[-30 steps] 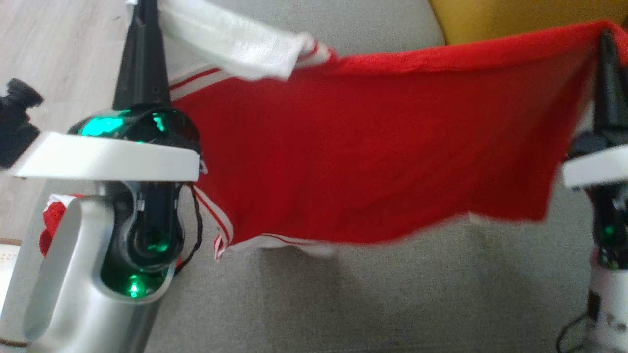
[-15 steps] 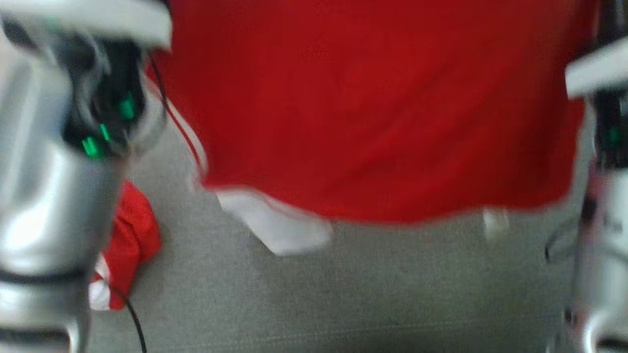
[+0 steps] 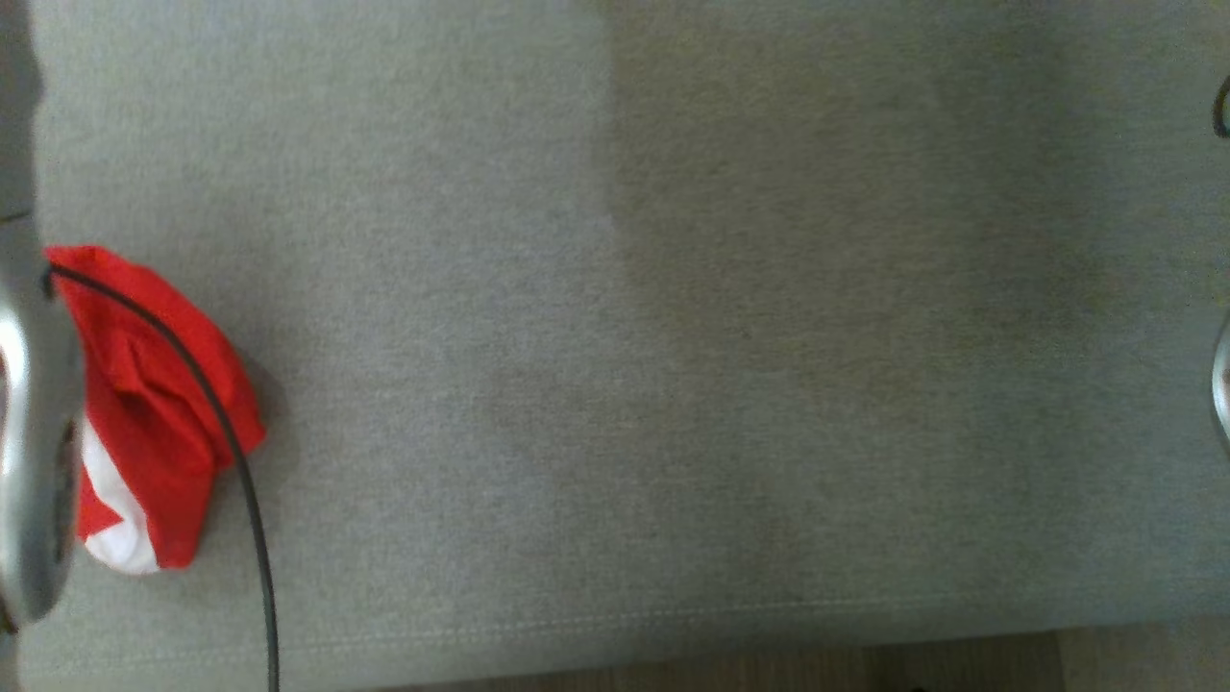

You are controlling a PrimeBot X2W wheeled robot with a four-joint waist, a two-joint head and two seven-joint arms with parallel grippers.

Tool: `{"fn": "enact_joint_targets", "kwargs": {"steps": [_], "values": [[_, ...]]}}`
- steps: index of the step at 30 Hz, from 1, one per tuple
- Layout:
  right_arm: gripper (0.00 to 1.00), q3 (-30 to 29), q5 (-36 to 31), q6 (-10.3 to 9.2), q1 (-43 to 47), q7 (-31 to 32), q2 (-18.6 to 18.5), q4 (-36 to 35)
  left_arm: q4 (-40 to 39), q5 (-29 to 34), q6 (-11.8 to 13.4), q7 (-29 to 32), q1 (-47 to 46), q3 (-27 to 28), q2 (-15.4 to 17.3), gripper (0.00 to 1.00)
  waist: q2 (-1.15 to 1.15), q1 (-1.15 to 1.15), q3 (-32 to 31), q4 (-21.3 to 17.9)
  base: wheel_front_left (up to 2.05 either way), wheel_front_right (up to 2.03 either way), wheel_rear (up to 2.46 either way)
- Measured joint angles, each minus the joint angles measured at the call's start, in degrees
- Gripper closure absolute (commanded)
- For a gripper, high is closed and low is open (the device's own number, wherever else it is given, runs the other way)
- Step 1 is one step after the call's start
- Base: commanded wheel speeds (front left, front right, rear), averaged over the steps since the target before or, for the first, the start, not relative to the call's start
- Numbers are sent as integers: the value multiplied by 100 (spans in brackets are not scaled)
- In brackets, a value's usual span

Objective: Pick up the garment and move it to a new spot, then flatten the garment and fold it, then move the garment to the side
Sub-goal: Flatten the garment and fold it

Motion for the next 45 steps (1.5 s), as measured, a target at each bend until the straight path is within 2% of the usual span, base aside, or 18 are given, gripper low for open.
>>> {"fn": "enact_joint_targets", "kwargs": {"steps": [6, 13, 18, 23, 26, 30, 34, 45], "values": [[100, 394, 354, 0, 208, -465, -35, 993, 612, 1, -447, -224, 457, -110, -271, 100, 0, 1, 349, 242, 0, 0, 0], [100, 772, 758, 0, 1230, -439, -111, 1991, 1032, 186, -828, -279, 1742, -326, -437, 100, 0, 0, 367, 429, 0, 0, 0], [100, 1290, 1234, 0, 1749, -100, -258, 2115, 947, 381, -1018, -297, 2599, -372, -457, 100, 0, -1, 83, 497, 0, 0, 0], [100, 2033, 1630, 0, 2547, 170, -538, 1856, 751, 553, -1180, -303, 3534, -581, -424, 100, 0, -1, -302, 554, 0, 0, 0], [100, 2275, 1823, 0, 2882, 271, -642, 1727, 636, 553, -1211, -303, 3934, -720, -344, 100, 0, -1, -474, 559, 0, 0, 0], [100, 2829, 2208, 0, 3392, 539, -835, 1343, 259, 542, -1283, -154, 4704, -959, -16, 100, 0, -1, -799, 541, 0, 0, 0], [100, 3267, 2557, 0, 3797, 816, -1144, 1038, -280, 435, -1301, 129, 5392, -1117, 324, 100, 0, -1, -1099, 526, 0, 0, 0], [100, 4269, 2970, 0, 4562, 1595, -1953, 567, -1982, 63, -1294, 1205, 6794, -1478, 1061, 100, 1, -1, -1704, 514, 0, 0, 0]]}}
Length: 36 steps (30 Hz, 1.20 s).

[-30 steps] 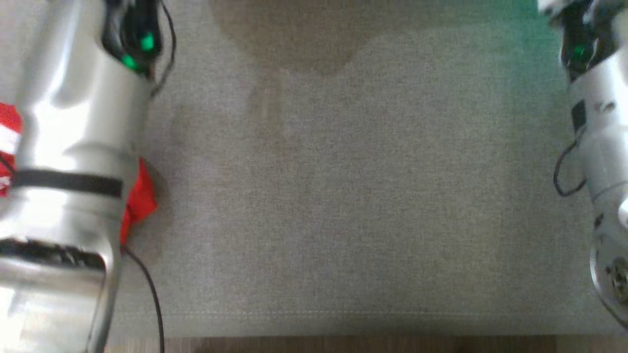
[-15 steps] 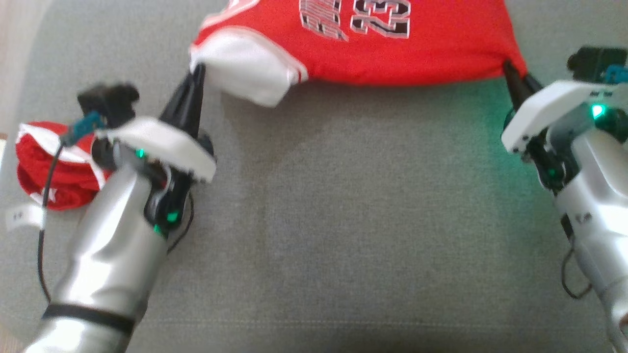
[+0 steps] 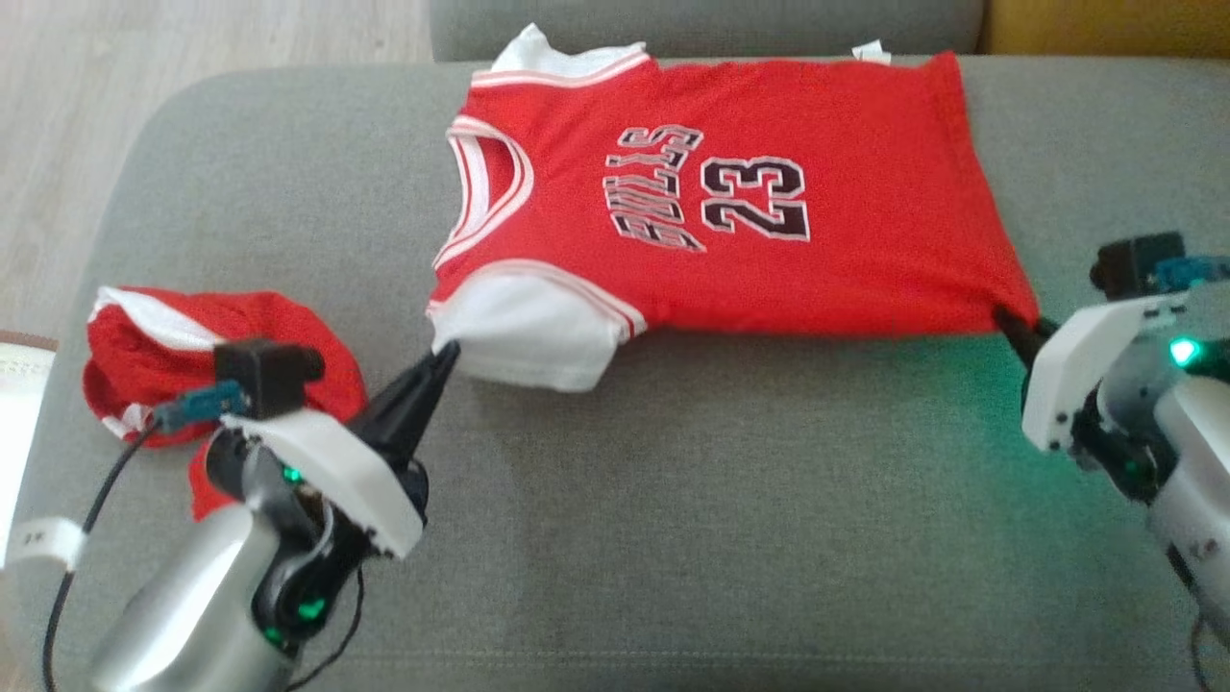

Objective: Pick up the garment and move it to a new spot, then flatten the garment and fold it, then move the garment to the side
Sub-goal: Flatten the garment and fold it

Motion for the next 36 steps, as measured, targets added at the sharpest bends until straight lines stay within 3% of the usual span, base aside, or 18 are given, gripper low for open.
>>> {"fn": "enact_joint_targets", "kwargs": {"steps": [12, 19, 27, 36], "values": [[100, 691, 522, 0, 620, 662, -705, -706, -1470, -426, 144, 1035, 1060, -265, 740, 100, 0, 0, -433, -13, 0, 0, 0], [100, 871, 1035, 0, 1172, 1400, -1057, -1265, -2196, -706, 198, 1560, 1597, -377, 1250, 100, 0, 0, -693, -47, 0, 0, 0], [100, 658, 1590, 0, 1676, 2348, -1404, -1968, -2717, -793, 309, 1790, 1944, -380, 1619, 100, 0, 0, -702, -142, 0, 0, 0], [100, 21, 1399, 0, 1714, 2512, -1446, -2224, -2714, -705, 407, 1751, 1607, -227, 1611, 100, 0, 0, -405, -147, 0, 0, 0]]}}
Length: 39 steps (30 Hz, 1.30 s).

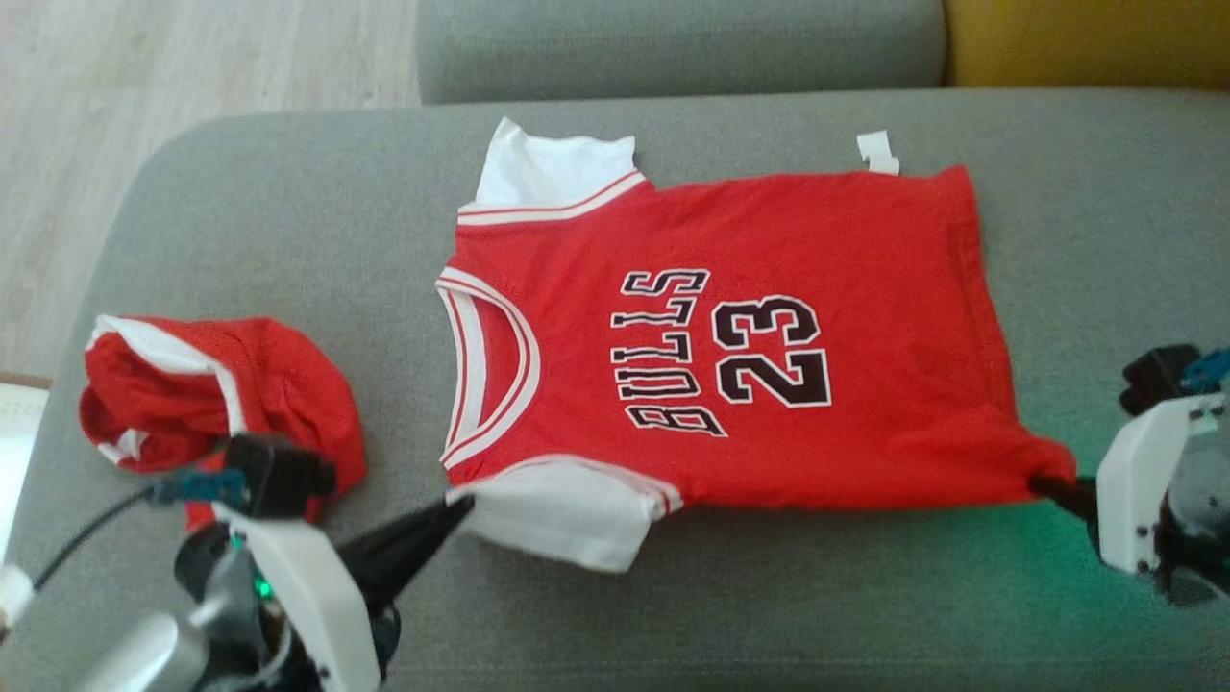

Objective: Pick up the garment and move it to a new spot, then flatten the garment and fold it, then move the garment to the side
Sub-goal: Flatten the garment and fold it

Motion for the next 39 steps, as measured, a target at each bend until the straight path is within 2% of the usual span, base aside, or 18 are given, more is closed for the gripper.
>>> {"fn": "enact_joint_targets", "kwargs": {"steps": [11, 23, 27, 28, 29, 30, 31, 32, 34, 39], "values": [[100, -824, -595, 0, -633, 454, 389, 76, 657, 137, -60, 0, -1190, 83, -355, 100, 0, 0, 652, 37, 0, 0, 0], [100, -1152, -1180, 0, -1165, 677, 798, 318, 1607, 334, -308, -31, -2186, -42, -673, 100, 0, 0, 1144, 91, 0, 0, 0], [100, -1199, -1321, 0, -1326, 677, 922, 414, 1957, 449, -322, -111, -2498, -120, -759, 100, 0, 0, 1269, 85, 0, 0, 0], [96, -1210, -1361, 0, -1361, 661, 949, 437, 2050, 490, -349, -138, -2577, -138, -776, 100, 0, 0, 1295, 83, 0, 0, 0], [29, -1213, -1423, 0, -1408, 580, 972, 450, 2149, 510, -368, -179, -2654, -157, -806, 100, 0, 0, 1318, 80, 0, 0, 0], [0, -1227, -1495, 0, -1450, 441, 995, 448, 2246, 535, -369, -219, -2722, -168, -850, 100, 0, 0, 1339, 77, 0, 0, 0], [0, -1254, -1549, 0, -1507, 312, 1033, 461, 2353, 555, -369, -272, -2790, -174, -902, 76, 0, 0, 1357, 73, 0, 0, 0], [0, -1283, -1599, 0, -1568, 170, 1080, 481, 2484, 608, -357, -333, -2856, -172, -954, 3, 0, 0, 1369, 66, 0, 0, 0], [0, -1291, -1678, 0, -1670, -135, 1138, 509, 2762, 715, -203, -495, -2976, -141, -1071, 0, 0, 0, 1376, 51, 0, 0, 0], [0, -1346, -1908, 0, -1761, -1132, 1279, 645, 3156, 835, 44, -1221, -3184, 105, -1415, 0, 0, 0, 1302, 13, 0, 0, 0]]}}
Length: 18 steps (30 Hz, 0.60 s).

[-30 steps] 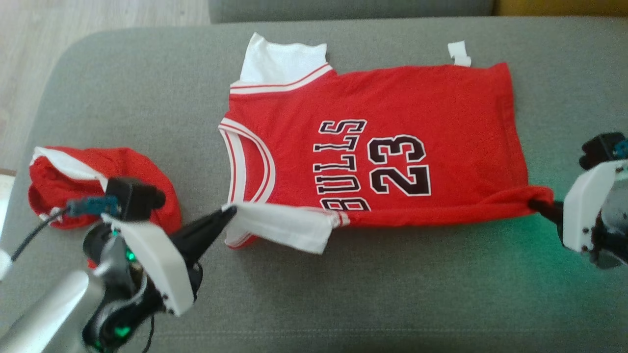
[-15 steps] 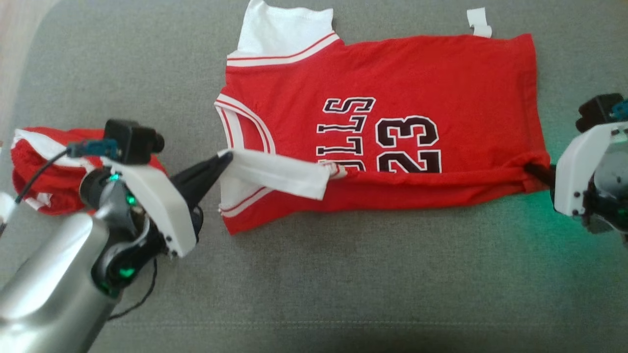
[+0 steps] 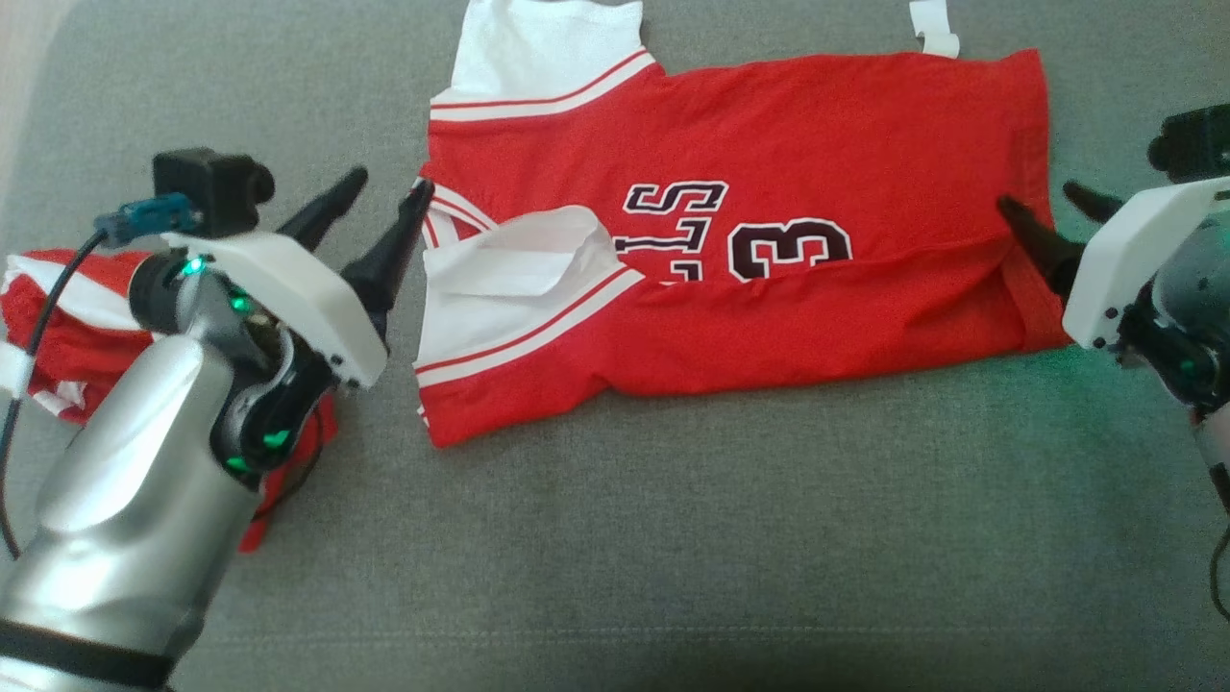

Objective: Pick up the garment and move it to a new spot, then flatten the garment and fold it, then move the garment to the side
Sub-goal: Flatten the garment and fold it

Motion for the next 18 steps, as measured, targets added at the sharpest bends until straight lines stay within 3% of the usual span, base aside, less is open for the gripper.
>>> {"fn": "enact_joint_targets", "kwargs": {"steps": [9, 14, 18], "values": [[0, -185, -499, 0, 227, -2143, 229, 8, 77, -1, 436, -1621, 67, 598, -568, 0, 0, 0, -390, -11, 0, 0, 0], [0, -467, -933, 0, 764, -3043, 437, -41, -187, 55, 697, -1929, 565, 698, -776, 0, 0, 0, -658, -13, 0, 0, 0], [0, -801, -1233, 0, 1393, -3623, 850, -311, -528, 358, 955, -2009, 1223, 699, -1015, 0, 0, 0, -940, -9, 0, 0, 0]]}}
